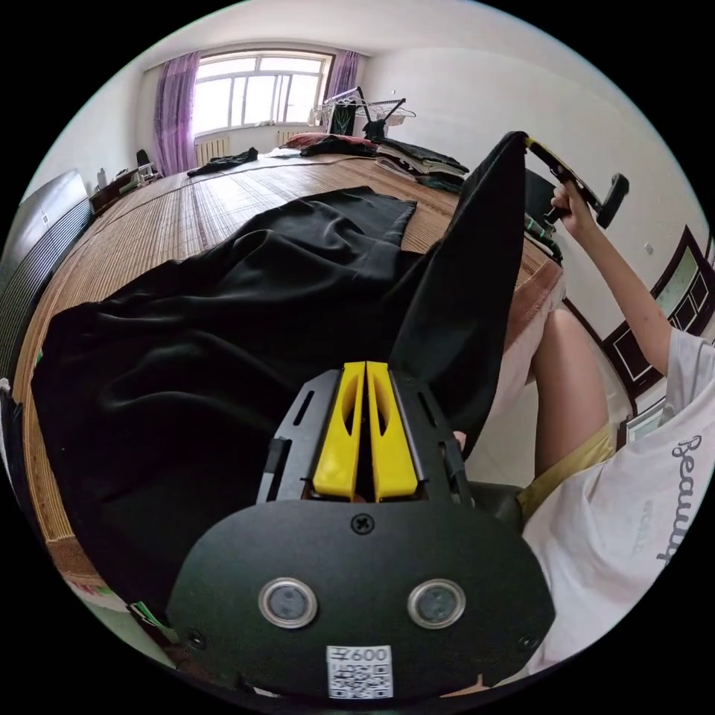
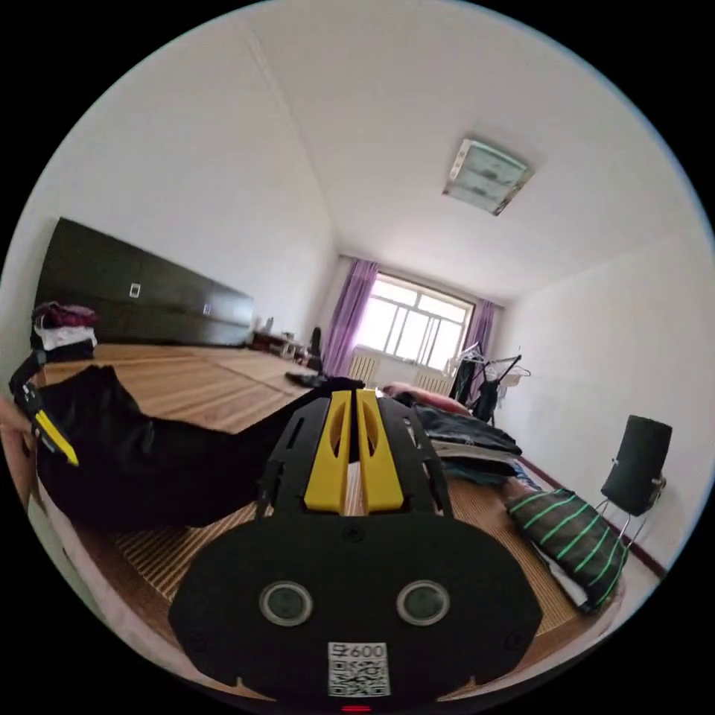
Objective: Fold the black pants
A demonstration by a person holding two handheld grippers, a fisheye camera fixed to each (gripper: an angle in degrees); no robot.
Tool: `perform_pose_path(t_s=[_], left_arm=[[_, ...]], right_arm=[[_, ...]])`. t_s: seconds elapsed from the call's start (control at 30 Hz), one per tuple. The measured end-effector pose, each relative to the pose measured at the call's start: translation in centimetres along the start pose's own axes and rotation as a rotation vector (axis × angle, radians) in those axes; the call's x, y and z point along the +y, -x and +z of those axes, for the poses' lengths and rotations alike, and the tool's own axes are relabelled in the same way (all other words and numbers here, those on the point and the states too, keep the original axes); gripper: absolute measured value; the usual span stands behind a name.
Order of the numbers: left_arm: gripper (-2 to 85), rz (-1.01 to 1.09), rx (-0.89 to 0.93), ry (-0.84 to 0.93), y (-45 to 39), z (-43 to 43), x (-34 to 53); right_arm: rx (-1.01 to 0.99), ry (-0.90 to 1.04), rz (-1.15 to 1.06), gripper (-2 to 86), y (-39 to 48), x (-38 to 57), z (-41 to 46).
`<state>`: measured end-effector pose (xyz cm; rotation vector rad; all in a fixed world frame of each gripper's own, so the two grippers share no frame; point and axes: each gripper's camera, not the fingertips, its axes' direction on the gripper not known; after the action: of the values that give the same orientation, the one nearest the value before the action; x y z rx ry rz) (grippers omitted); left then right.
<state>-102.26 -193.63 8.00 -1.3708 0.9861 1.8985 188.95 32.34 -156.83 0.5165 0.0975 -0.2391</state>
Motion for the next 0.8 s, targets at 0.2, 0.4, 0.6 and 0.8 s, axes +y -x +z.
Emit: perform_pose_path(t_s=[0.2,0.4,0.6,0.8], left_arm=[[0.9,-0.05,0.072,-0.046,-0.6,1.7,0.5],[0.7,-0.047,0.025,-0.007,-3.8,3.7,-0.9],[1.4,-0.222,-0.196,0.135,-9.2,6.5,-4.7],[4.5,-0.368,-0.558,0.352,-14.3,9.8,-8.4]], right_arm=[[0.065,0.531,0.149,-0.8,-6.3,10.6,2.1],[0.202,0.756,0.511,-0.8,-11.0,15.3,1.1],[0.064,0.998,0.413,-0.8,-2.9,13.2,7.1],[-0.106,1.155,0.252,-0.8,9.3,11.3,9.3]])
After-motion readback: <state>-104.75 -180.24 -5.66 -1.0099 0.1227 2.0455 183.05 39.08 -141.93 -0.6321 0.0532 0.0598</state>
